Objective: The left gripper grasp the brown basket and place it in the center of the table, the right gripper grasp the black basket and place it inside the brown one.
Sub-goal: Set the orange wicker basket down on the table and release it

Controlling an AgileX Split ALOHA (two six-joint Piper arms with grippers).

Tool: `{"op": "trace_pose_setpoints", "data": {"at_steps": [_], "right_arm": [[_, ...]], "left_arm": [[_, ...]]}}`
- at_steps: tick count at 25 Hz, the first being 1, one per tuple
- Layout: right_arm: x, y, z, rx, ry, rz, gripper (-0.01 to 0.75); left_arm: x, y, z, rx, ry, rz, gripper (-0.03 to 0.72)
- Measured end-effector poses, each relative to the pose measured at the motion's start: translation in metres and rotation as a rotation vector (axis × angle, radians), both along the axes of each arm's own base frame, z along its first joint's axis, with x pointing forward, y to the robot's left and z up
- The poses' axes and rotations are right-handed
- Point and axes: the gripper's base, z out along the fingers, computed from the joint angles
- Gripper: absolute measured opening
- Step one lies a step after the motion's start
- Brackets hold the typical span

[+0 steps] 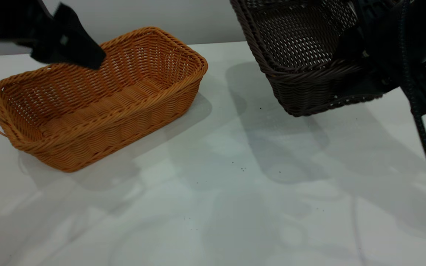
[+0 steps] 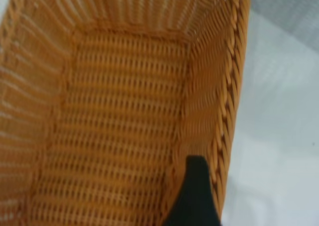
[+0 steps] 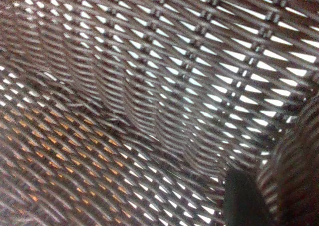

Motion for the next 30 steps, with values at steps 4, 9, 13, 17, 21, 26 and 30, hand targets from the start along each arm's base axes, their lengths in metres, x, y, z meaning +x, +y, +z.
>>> {"op": "trace_pose_setpoints", "data": {"at_steps": [4,9,13,17,21,26,30], "right_arm": [[0.000,-0.001,0.000,-0.036,-0.025,0.076,0.247],[0.001,-0.001,0.001,-0.057,-0.046,0.113,0.246],[0.010,0.002,0.010,-0.063,-0.095,0.132,0.245],[0.019,0.005,0.022,-0.071,-0.152,0.166,0.239],[0.026,0.007,0.030,-0.073,-0.188,0.175,0.239],[0.025,0.007,0.029,-0.070,-0.185,0.175,0.239],[0.026,0.007,0.030,-0.074,-0.190,0.168,0.239]], "left_arm": [[0.005,0.000,-0.016,0.025,0.031,-0.001,0.531],[0.012,0.000,-0.035,0.055,0.061,0.006,0.531],[0.016,0.001,-0.049,0.084,0.075,-0.006,0.531],[0.018,0.001,-0.057,0.107,0.079,-0.016,0.531],[0.026,0.001,-0.059,0.115,0.056,-0.002,0.531],[0.040,-0.004,-0.063,0.109,0.057,-0.009,0.523],[0.049,-0.014,-0.072,0.104,0.087,-0.037,0.507]]}}
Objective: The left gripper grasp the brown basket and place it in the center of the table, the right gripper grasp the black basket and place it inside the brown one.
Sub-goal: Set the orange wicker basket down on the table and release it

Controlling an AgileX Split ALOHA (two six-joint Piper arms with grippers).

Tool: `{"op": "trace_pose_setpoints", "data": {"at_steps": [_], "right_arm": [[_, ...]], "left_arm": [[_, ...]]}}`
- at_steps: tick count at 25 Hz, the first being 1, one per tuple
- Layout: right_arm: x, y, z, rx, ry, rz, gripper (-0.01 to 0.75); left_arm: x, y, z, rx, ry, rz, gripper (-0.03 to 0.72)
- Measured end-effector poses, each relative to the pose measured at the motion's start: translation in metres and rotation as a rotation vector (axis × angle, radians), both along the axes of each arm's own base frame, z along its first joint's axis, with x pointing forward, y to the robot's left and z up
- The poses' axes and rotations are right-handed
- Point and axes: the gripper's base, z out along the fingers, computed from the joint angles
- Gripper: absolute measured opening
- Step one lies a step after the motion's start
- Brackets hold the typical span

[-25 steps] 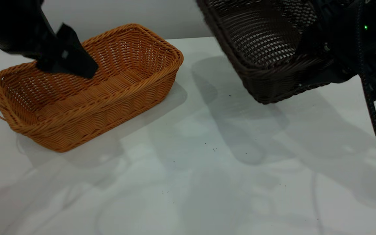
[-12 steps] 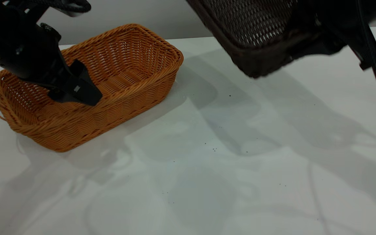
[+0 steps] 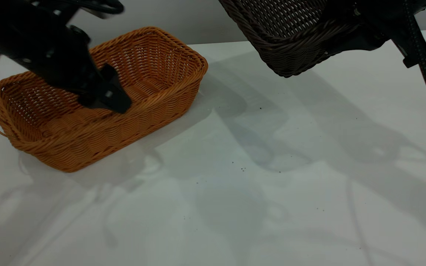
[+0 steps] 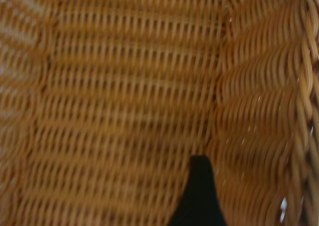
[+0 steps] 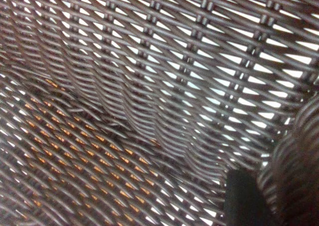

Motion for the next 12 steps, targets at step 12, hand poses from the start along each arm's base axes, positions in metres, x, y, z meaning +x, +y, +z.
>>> {"op": "trace_pose_setpoints", "data": {"at_steps": [12], "right_arm": [[0.006,-0.019,0.000,-0.021,-0.014,-0.034,0.239]], "left_arm": [[0.003,-0.011,-0.038,0.033,0.090,-0.050,0.495]]}}
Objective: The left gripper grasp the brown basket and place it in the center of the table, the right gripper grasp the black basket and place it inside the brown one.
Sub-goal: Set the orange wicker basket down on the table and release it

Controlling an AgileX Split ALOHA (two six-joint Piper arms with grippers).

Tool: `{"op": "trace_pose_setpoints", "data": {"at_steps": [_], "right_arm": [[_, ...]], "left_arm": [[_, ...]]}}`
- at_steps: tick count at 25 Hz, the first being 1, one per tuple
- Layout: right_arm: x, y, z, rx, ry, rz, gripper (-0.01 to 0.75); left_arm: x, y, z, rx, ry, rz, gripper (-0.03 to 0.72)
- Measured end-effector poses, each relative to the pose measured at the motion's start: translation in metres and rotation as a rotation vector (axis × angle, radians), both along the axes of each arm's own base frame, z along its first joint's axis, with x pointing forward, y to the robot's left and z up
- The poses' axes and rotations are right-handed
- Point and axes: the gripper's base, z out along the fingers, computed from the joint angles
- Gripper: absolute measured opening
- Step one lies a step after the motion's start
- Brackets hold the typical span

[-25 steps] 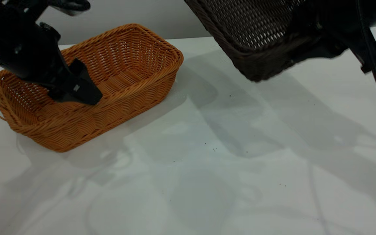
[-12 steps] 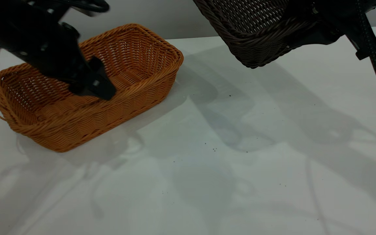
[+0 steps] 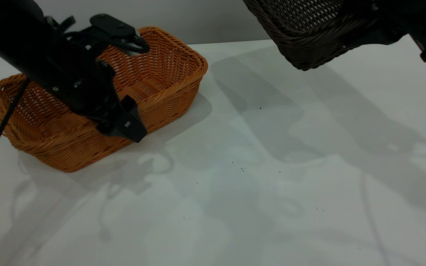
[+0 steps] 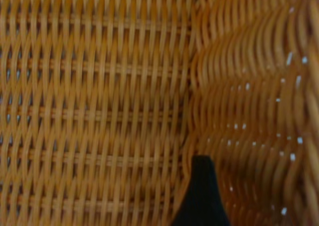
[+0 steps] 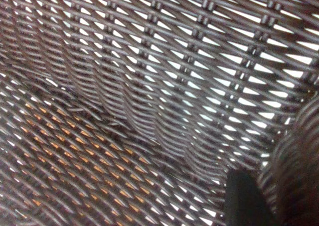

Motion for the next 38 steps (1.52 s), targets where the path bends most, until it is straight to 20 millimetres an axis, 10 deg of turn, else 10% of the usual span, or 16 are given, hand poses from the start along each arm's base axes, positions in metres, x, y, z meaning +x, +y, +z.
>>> {"op": "trace_pose_setpoints", "data": {"at_steps": [11,30,38], "right_arm": [[0.000,0.000,0.000,-0.009,-0.003,0.021,0.239],[0.025,0.020,0.062,-0.070,-0.159,0.356,0.239],[0.033,-0.005,0.084,-0.120,-0.146,0.462,0.238]], "left_arm": [[0.004,0.002,0.001,0.020,-0.046,0.005,0.115],[-0.064,-0.086,-0.002,-0.008,0.167,-0.503,0.111],[-0.083,-0.096,-0.004,0.050,0.224,-0.668,0.111]]}}
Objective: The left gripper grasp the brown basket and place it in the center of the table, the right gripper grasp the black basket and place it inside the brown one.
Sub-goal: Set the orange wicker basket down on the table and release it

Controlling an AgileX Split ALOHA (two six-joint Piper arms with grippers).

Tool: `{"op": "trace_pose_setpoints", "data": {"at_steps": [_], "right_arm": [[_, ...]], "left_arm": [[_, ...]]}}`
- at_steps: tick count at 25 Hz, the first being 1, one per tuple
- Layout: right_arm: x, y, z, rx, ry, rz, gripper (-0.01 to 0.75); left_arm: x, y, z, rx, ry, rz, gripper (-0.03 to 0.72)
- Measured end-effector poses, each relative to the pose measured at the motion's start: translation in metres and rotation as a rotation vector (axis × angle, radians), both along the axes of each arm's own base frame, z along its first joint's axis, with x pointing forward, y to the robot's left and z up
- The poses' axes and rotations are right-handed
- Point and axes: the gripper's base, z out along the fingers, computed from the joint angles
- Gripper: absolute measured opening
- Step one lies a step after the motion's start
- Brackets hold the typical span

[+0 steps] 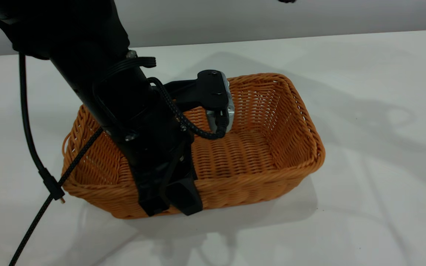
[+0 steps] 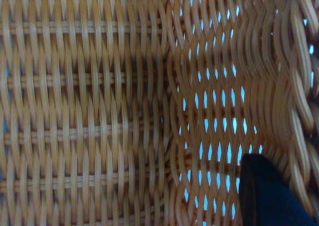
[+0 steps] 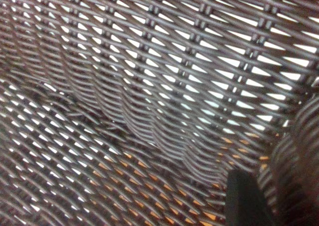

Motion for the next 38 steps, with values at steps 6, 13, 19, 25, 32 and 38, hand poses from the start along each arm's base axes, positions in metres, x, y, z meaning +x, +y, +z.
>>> {"op": "trace_pose_setpoints", "data": {"at_steps": [6,13,19,25,32,38], "right_arm": [[-0.005,-0.004,-0.003,-0.027,0.028,0.070,0.237],[-0.004,-0.004,-0.003,-0.035,0.015,0.073,0.237],[-0.004,-0.004,-0.003,-0.035,0.015,0.075,0.237],[-0.005,-0.004,-0.003,-0.032,0.021,0.080,0.237],[-0.006,-0.003,-0.003,-0.036,0.024,0.101,0.237],[-0.004,-0.003,-0.006,-0.039,0.030,0.101,0.237]], "left_arm": [[0.000,0.000,0.000,0.000,0.000,0.000,0.111],[0.000,0.000,0.000,-0.001,0.001,0.003,0.111],[0.000,0.000,0.000,-0.003,0.002,0.008,0.111],[-0.001,-0.002,0.000,-0.021,0.025,0.047,0.294],[0.002,-0.003,0.006,-0.038,-0.004,0.074,0.615],[0.002,-0.004,0.030,-0.080,-0.046,0.085,0.648]]}}
